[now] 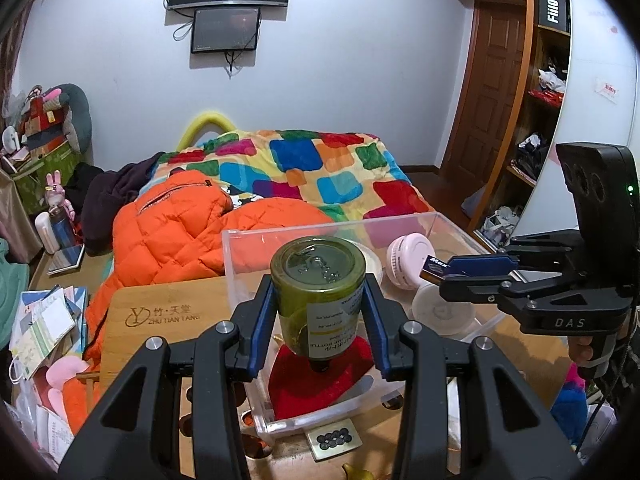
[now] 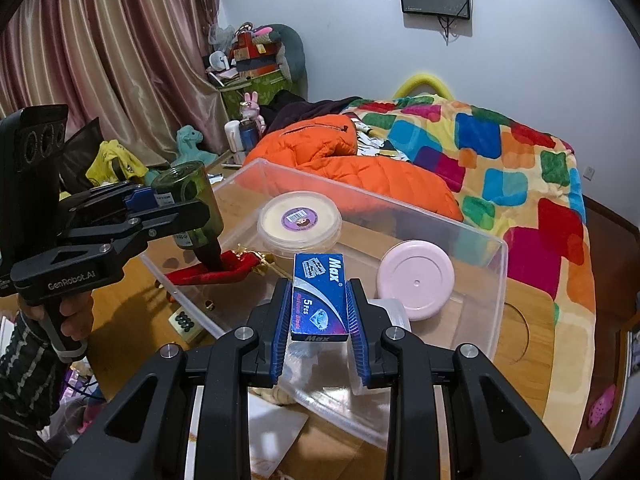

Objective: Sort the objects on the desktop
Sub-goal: 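Carry the Max box and green bottle with both grippers over the clear box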

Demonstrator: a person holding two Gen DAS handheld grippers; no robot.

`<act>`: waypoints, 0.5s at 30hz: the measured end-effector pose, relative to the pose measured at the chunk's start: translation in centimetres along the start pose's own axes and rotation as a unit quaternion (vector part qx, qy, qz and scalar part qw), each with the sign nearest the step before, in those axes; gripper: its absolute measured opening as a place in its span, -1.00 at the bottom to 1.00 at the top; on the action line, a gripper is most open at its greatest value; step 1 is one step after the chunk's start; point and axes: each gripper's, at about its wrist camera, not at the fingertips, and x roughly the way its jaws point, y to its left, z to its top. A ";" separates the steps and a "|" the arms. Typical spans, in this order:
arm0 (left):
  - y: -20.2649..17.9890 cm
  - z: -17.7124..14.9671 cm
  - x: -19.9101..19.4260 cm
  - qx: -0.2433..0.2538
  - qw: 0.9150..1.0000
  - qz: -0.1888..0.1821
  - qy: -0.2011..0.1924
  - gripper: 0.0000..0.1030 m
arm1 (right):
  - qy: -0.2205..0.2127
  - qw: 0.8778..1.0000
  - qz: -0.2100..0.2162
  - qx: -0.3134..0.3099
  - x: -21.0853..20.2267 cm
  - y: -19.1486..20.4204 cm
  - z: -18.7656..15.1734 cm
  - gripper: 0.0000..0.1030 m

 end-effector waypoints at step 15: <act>0.1 -0.7 2.0 -0.002 0.999 -0.011 0.032 -0.20 | 0.042 0.999 -0.006 -0.021 2.8 0.4 0.2 -0.52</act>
